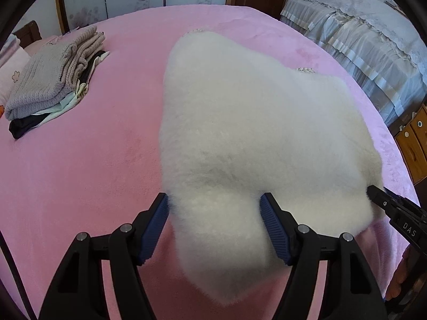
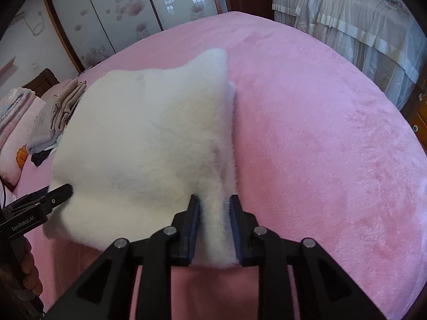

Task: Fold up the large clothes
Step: 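Release the cardigan and pull both grippers back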

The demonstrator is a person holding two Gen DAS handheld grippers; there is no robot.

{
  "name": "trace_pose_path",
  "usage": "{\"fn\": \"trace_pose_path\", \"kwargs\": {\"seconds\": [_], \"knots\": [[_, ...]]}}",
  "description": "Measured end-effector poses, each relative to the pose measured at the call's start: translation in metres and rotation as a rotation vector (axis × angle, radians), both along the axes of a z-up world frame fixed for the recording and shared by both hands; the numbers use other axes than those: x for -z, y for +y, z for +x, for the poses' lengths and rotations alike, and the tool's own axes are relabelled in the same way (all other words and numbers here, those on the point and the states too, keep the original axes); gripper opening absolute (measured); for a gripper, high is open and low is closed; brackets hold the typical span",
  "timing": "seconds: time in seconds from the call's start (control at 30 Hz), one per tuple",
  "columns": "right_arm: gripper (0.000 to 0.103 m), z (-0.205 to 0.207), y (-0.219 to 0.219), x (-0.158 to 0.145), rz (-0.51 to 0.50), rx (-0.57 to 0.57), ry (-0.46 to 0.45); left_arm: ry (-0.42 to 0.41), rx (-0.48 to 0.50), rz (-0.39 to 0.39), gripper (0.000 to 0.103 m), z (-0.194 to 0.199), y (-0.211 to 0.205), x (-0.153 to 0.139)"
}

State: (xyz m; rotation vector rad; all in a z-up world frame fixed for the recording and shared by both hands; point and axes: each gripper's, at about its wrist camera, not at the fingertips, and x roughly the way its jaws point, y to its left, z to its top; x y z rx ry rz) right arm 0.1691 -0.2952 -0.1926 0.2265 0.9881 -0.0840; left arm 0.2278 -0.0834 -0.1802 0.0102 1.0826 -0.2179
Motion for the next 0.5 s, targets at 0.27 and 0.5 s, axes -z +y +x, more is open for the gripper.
{"fn": "trace_pose_path", "kwargs": {"seconds": [0.27, 0.5], "knots": [[0.044, 0.008, 0.003, -0.074, -0.081, -0.043, -0.162, -0.116, 0.023, 0.015, 0.074, 0.012, 0.003, -0.058], [0.058, 0.099, 0.0, -0.064, -0.116, -0.048, -0.1, -0.096, 0.005, 0.018, 0.074, 0.089, -0.003, -0.063]]}}
